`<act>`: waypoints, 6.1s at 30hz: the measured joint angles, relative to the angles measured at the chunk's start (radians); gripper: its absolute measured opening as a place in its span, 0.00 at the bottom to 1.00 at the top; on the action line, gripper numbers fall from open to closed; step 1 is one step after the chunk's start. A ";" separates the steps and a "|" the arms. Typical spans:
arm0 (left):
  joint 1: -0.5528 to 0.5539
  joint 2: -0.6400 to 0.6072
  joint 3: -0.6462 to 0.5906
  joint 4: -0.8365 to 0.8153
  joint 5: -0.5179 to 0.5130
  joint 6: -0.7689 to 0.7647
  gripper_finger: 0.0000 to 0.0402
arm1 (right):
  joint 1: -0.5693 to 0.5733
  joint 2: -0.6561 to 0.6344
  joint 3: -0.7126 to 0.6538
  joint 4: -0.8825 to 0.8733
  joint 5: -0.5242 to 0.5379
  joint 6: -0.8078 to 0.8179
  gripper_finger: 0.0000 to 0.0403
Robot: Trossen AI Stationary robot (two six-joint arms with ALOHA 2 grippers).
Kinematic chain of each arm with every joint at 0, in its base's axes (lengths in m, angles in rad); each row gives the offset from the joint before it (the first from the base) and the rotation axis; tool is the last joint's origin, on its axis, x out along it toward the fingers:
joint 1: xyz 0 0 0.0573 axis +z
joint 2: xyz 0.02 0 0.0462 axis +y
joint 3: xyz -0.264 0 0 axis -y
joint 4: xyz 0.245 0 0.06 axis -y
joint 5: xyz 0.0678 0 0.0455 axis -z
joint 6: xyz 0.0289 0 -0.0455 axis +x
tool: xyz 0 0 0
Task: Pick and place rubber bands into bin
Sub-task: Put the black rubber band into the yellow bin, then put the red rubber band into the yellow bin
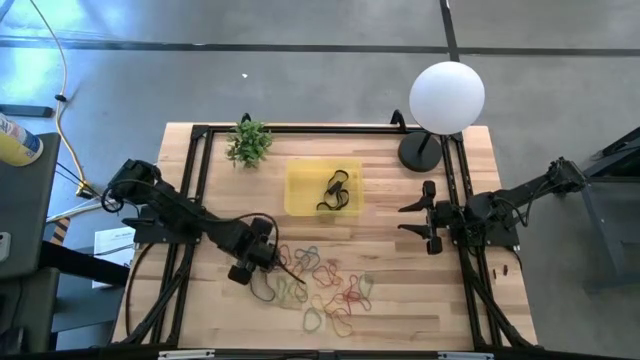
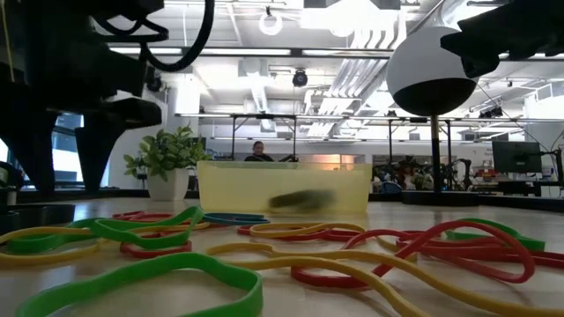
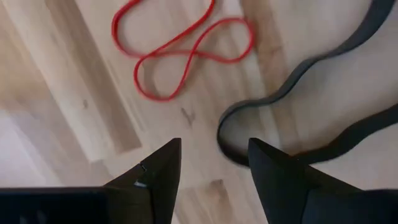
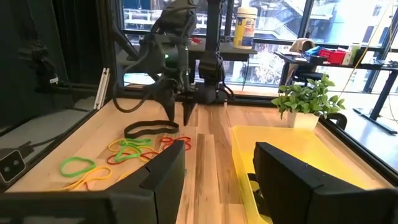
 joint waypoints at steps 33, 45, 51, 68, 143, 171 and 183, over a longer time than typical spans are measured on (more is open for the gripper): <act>0.010 0.009 -0.047 0.065 0.034 0.019 0.35 | 0.000 0.000 0.000 -0.008 0.005 0.001 0.45; 0.010 0.034 -0.048 0.065 0.026 0.019 0.35 | 0.000 0.000 0.000 -0.008 0.004 0.004 0.45; 0.010 0.034 -0.048 0.060 0.018 0.019 0.21 | 0.000 0.000 0.000 -0.010 0.004 0.004 0.45; 0.010 0.028 0.021 -0.078 -0.029 0.047 0.00 | 0.000 0.000 0.000 -0.024 0.004 0.004 0.45; 0.658 0.233 0.613 0.047 -0.018 0.847 0.62 | 0.000 0.000 0.000 -0.134 0.066 0.125 0.45; -0.053 0.085 0.358 -0.152 -0.275 0.178 0.48 | 0.000 0.000 -0.186 0.080 0.140 0.137 0.45; 0.070 0.086 0.091 0.093 -0.098 -0.013 0.47 | 0.002 0.000 -0.188 0.315 -0.152 0.075 0.45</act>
